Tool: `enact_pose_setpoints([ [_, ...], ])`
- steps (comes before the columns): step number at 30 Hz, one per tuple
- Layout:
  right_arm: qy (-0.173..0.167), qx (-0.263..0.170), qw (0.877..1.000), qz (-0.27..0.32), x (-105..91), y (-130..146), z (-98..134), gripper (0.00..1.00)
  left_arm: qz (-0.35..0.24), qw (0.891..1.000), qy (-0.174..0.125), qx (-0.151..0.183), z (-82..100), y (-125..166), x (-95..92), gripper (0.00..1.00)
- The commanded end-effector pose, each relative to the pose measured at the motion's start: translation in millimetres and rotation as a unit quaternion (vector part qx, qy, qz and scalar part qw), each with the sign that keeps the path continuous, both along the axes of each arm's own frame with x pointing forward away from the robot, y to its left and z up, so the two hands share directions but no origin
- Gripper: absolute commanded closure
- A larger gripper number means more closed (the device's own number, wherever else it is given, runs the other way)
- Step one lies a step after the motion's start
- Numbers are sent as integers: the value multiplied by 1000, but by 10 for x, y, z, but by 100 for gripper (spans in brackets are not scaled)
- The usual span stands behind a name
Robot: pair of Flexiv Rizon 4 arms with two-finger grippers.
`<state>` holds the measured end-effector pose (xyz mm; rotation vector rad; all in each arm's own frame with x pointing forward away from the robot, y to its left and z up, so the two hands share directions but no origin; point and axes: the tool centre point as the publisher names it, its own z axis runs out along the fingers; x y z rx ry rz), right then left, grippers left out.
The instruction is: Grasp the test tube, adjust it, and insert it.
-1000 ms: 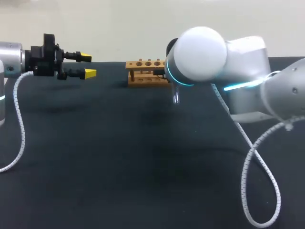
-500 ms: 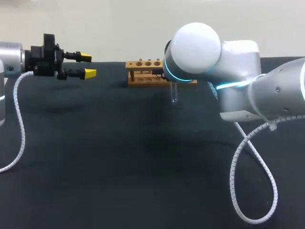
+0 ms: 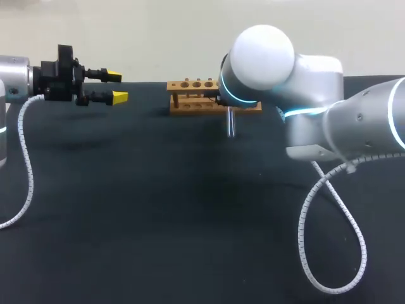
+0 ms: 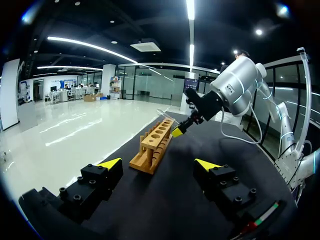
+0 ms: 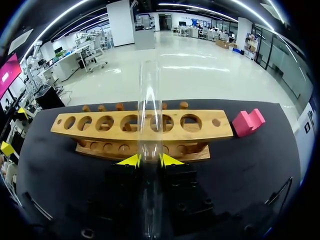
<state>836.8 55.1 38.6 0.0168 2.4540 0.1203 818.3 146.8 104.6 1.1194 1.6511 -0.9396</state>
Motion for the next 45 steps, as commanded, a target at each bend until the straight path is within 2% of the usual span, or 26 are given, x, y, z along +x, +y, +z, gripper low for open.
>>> enact_pose_setpoints([
  [1,9,3,1000,1,19,-15,-46,100,2,1000,-3,-1,-8,-1,-18,0],
  [12,30,16,999,2,12,-32,-122,100,2,1000,-3,-1,-8,-1,-18,0],
  [26,39,27,999,-3,-29,-55,-165,100,2,1000,-3,-1,-8,-1,-18,0],
  [33,15,36,999,-21,-153,-52,-2,100,2,1000,-3,-1,-8,-1,-18,0],
  [45,-33,51,997,-51,-464,-62,414,100,2,1000,-3,-1,-8,-1,-18,0],
])
